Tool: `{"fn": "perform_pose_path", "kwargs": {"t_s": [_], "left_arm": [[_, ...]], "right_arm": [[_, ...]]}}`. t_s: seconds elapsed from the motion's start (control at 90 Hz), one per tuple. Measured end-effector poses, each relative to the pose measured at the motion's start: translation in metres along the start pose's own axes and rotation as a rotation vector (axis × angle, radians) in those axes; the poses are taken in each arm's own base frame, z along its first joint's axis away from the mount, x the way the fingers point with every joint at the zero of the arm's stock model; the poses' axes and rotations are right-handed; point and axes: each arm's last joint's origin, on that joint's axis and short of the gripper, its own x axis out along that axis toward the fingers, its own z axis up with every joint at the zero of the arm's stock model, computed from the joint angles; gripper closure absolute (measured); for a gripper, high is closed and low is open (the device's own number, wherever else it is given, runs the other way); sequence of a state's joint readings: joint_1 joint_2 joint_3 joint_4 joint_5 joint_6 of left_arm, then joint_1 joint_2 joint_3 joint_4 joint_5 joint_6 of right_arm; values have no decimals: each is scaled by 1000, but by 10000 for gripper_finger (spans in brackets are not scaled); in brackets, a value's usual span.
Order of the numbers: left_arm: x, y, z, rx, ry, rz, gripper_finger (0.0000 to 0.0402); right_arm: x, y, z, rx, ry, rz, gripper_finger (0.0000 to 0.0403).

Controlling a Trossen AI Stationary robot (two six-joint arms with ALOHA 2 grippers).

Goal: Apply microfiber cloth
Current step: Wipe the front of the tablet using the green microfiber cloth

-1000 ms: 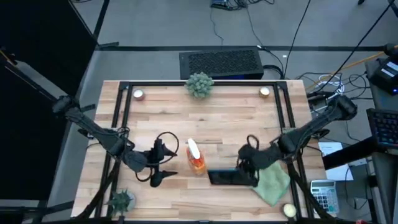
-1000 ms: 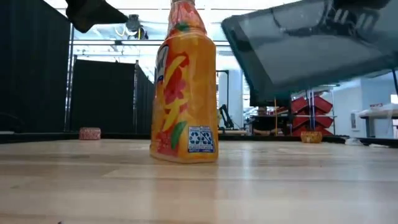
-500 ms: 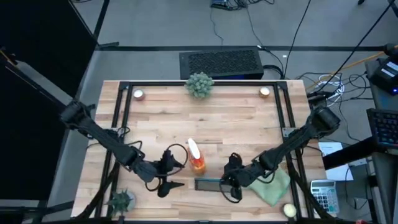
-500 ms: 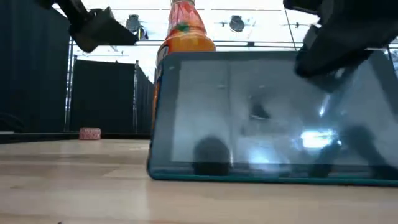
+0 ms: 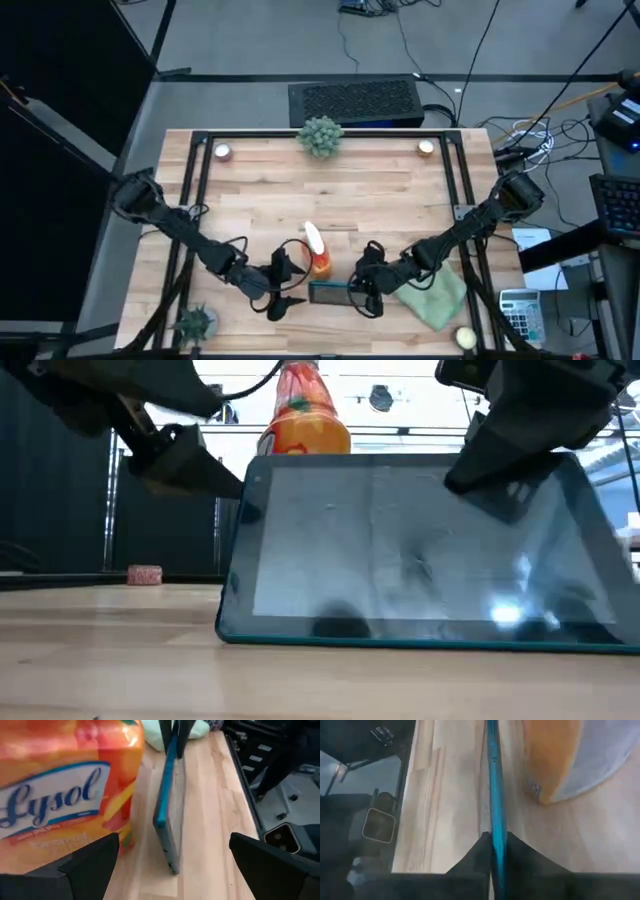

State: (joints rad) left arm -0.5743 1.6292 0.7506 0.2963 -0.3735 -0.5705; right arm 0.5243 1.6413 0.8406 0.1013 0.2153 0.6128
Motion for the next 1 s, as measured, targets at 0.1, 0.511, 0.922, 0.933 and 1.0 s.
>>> {"fn": "perform_pose_path", "kwargs": {"t_s": [0.1,0.511,0.922,0.933,1.0], "left_arm": [[4,4,1,-9,-4,8,37],[15,19,10,5,-16,1,213],[16,18,11,72,-12,-47,385],[16,18,11,72,-12,-46,385],[16,19,12,70,-15,-45,385]], "right_arm": [[0,0,3,-52,-40,-10,386],[-1,0,4,-92,-60,-23,386],[-1,-5,9,-102,-63,-27,378],[-1,-5,9,-104,-62,-28,377],[-5,-7,12,-111,-59,-36,365]]}}
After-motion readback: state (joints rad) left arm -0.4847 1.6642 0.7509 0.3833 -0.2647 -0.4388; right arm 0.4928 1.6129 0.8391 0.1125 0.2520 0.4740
